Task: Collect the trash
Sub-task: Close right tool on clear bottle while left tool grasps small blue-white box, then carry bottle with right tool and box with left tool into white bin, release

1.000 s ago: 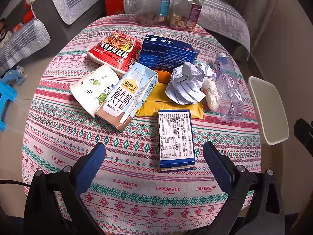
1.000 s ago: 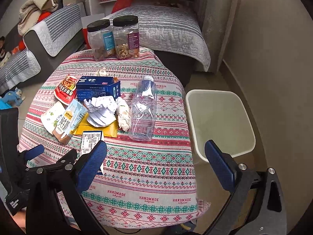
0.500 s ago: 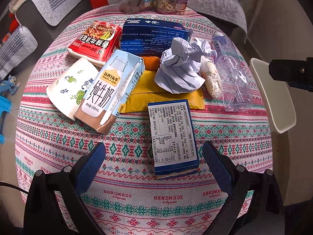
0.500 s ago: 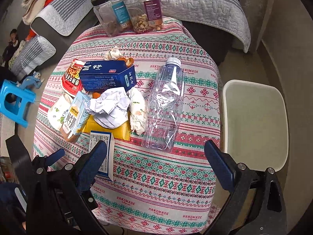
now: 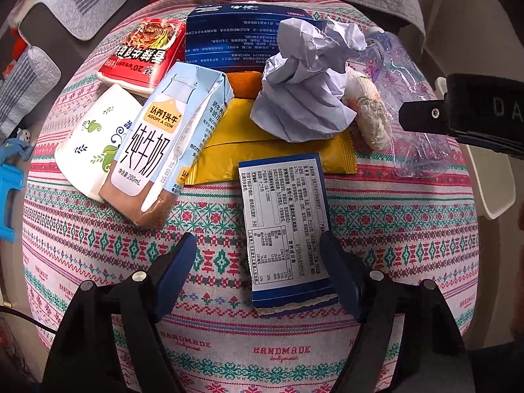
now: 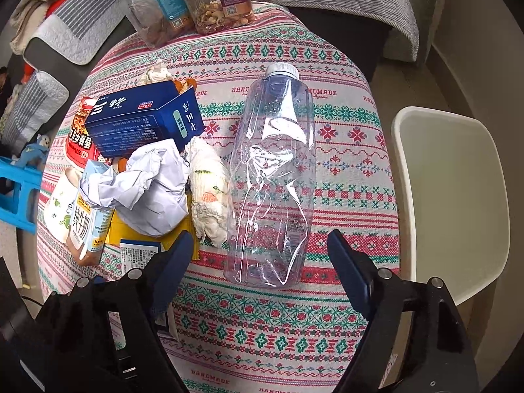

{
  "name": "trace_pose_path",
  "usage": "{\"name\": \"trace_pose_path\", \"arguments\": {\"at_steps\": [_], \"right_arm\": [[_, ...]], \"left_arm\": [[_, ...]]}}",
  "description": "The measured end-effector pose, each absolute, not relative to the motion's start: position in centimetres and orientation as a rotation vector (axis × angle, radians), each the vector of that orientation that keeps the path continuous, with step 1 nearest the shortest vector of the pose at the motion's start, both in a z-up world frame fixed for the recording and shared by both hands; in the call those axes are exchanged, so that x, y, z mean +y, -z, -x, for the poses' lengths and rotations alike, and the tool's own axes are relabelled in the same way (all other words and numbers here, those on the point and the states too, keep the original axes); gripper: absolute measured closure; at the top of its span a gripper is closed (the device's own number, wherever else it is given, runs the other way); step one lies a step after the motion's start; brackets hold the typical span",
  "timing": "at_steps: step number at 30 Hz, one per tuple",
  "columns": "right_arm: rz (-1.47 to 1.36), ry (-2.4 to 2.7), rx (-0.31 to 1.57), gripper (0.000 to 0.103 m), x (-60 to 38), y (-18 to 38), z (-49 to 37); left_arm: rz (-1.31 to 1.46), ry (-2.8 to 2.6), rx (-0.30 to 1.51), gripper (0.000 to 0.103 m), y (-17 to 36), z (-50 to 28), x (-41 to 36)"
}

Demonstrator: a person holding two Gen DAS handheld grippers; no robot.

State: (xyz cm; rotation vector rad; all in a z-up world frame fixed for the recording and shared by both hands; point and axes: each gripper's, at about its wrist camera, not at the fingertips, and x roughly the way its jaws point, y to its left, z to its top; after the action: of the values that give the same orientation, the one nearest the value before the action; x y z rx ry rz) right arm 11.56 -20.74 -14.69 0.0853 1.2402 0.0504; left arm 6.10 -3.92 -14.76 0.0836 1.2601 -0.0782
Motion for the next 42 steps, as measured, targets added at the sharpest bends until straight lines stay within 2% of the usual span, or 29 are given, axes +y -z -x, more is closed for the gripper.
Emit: {"name": "trace_pose_path", "arguments": {"at_steps": [1, 2, 3, 6, 7, 10, 13, 14, 15, 19, 20, 22, 23, 24, 32, 33, 36, 42], "right_arm": [[-0.086, -0.038, 1.24, 0.03, -20.9, 14.9, -11.7], [-0.096, -0.03, 1.245, 0.033, -21.2, 15.1, -11.9], [-0.111, -0.026, 1.254, 0.039, -21.5, 15.3, -12.0], [-0.15, -0.041, 1.287, 0.049, -21.9, 16.2, -12.1], [-0.154, -0.041, 1.293, 0.05, -21.9, 16.6, -12.2], [-0.16, -0.037, 1.29, 0.052, -21.9, 16.9, -12.0], [-0.186, -0.044, 1.306, 0.053, -21.8, 16.4, -11.9], [-0.184, -0.047, 1.305, 0.053, -21.7, 16.2, -11.7], [-0.178, -0.044, 1.303, 0.053, -21.5, 16.0, -11.5], [-0.209, -0.039, 1.315, 0.053, -21.3, 15.2, -10.7], [-0.216, -0.041, 1.315, 0.053, -21.3, 14.9, -10.4], [-0.231, -0.049, 1.301, 0.053, -21.6, 14.1, -9.8], [-0.237, -0.054, 1.291, 0.053, -21.6, 13.6, -9.6], [-0.238, -0.059, 1.278, 0.053, -21.8, 13.1, -9.2], [-0.22, -0.066, 1.209, 0.053, -22.9, 10.1, -7.4], [-0.221, -0.069, 1.206, 0.053, -23.1, 10.1, -7.3], [-0.223, -0.087, 1.182, 0.053, -24.0, 9.6, -6.5], [-0.241, -0.09, 1.124, 0.053, -26.2, 7.7, -5.2]], "left_arm": [[-0.081, 0.094, 1.262, 0.04, 14.8, -6.3, -4.1], [-0.075, 0.116, 1.268, 0.051, 14.9, -6.4, -4.3], [-0.072, 0.13, 1.272, 0.058, 14.9, -6.4, -4.4], [-0.085, 0.13, 1.265, 0.062, 14.7, -6.2, -4.7], [-0.083, 0.127, 1.267, 0.064, 14.7, -6.0, -4.7], [-0.054, 0.118, 1.271, 0.078, 14.7, -6.1, -3.9], [-0.017, 0.125, 1.266, 0.094, 14.2, -6.5, -2.5], [-0.024, 0.128, 1.266, 0.102, 14.2, -6.5, -2.4], [-0.03, 0.13, 1.273, 0.103, 14.4, -6.4, -2.3], [0.022, 0.132, 1.286, 0.102, 14.9, -6.5, -1.3], [0.03, 0.128, 1.28, 0.099, 14.9, -6.7, -1.1], [0.052, 0.135, 1.267, 0.073, 14.6, -7.0, -0.7], [0.064, 0.135, 1.256, 0.039, 14.4, -7.0, -0.6], [0.071, 0.131, 1.237, 0.03, 14.1, -7.0, -0.6], [-0.04, 0.134, 1.261, 0.03, 15.4, -6.3, -3.5], [-0.049, 0.14, 1.271, 0.046, 15.9, -6.0, -3.8], [-0.102, 0.139, 1.229, 0.048, 15.6, -5.8, -4.4], [0.001, 0.178, 1.172, 0.048, 12.5, -5.4, -4.4]]}}
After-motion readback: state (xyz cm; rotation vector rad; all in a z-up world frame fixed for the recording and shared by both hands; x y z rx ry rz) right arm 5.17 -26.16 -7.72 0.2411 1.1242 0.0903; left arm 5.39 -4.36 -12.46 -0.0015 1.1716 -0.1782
